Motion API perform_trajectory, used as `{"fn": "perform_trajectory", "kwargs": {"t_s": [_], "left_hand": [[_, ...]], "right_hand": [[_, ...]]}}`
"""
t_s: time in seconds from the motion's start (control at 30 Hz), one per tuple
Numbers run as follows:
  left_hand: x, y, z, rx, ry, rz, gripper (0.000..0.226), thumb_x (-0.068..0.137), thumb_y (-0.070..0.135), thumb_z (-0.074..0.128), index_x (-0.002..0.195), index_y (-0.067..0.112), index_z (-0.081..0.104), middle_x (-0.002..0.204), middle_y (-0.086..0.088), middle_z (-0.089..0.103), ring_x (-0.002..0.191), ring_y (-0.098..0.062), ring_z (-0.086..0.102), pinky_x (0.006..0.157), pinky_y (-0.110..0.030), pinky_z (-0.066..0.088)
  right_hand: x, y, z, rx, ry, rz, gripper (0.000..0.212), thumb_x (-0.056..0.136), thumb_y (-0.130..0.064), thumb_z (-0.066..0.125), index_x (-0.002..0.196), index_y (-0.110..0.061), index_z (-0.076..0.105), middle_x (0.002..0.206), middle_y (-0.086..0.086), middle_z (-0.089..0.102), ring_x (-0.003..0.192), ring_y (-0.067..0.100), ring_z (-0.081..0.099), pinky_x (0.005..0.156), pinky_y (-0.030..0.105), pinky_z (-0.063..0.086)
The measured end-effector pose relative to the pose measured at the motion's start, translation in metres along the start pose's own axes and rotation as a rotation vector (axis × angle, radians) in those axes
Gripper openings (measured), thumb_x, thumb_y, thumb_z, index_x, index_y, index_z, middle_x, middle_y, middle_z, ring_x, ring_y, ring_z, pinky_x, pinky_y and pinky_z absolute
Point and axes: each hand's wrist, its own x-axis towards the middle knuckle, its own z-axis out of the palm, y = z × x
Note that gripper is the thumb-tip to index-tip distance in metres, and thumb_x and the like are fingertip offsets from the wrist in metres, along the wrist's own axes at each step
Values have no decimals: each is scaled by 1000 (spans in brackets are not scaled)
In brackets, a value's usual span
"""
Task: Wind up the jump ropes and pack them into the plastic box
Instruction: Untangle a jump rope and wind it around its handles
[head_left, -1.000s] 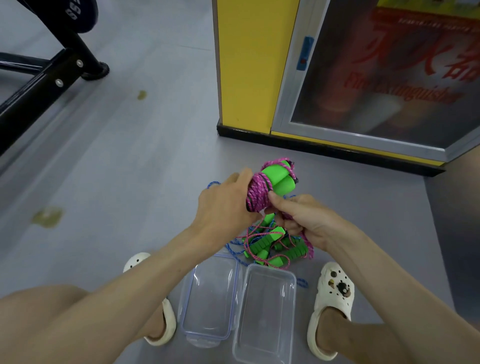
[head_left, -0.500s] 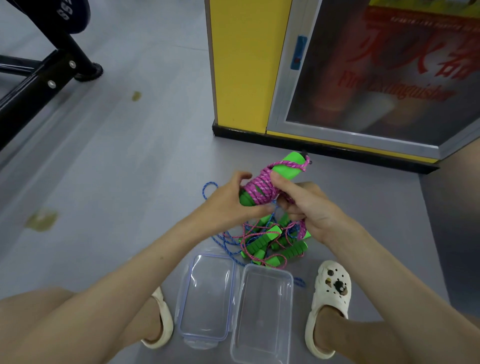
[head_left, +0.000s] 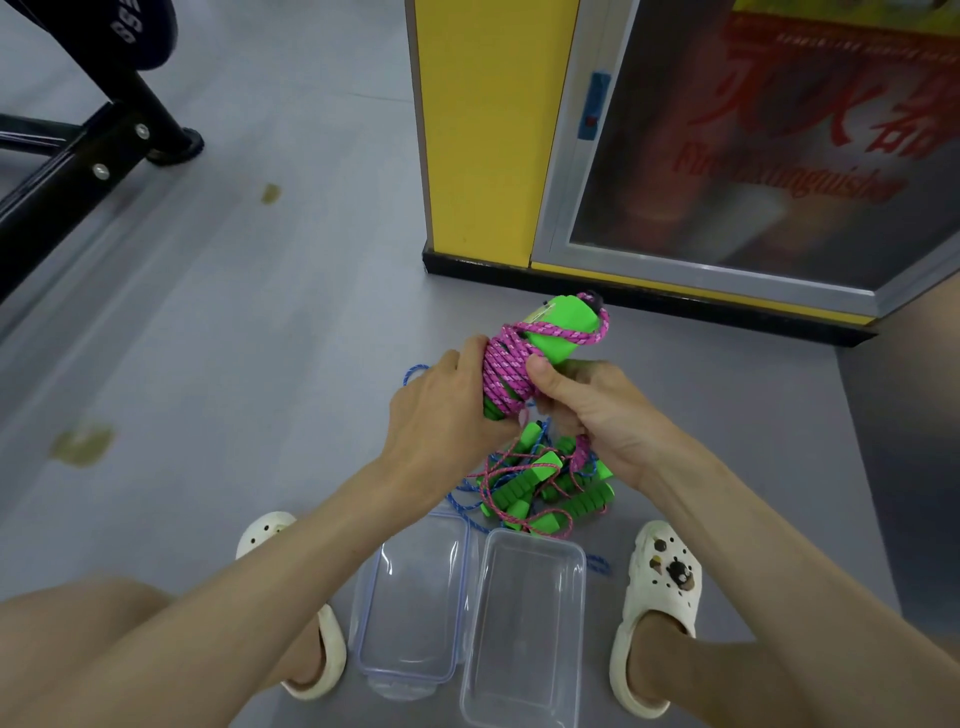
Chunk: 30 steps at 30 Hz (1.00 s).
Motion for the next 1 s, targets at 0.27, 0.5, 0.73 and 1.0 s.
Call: {"fn": "perform_trajectory", "kwargs": {"t_s": [0.27,0.5,0.73,1.0], "left_hand": [[13,-4,-15,-789,-529,-246,75,62,59,73,123,22,51,106,4,68,91,-15,68,79,-29,56],[-1,-1,-15,-1282,-698,-415,54,74,25,75,121,6,55,95,-14,72,77,-27,70,65,-34,58],[-2,-1,-7,-1260,-639,-359,79,55,29,86,125,10,54,109,-14,70,94,-28,70,82,-39,57],[-9,0,-7,-1316,-627,-394,59,66,11,79,121,9,56,102,-13,71,86,-28,69,72,-34,58]], "right_hand": [[0,0,-13,37,-36,-6,53,72,-50,72,99,-5,63,77,10,58,62,17,40,50,19,33],[-1,5,1,41,78,11,53,73,-65,56,78,-12,60,58,-3,58,49,10,52,52,24,41],[2,6,7,232,168,46,69,73,-65,48,112,-10,65,97,10,73,86,22,71,68,29,56],[2,4,5,103,108,106,68,76,-67,48,104,-8,65,85,7,71,69,20,68,64,28,54]]}}
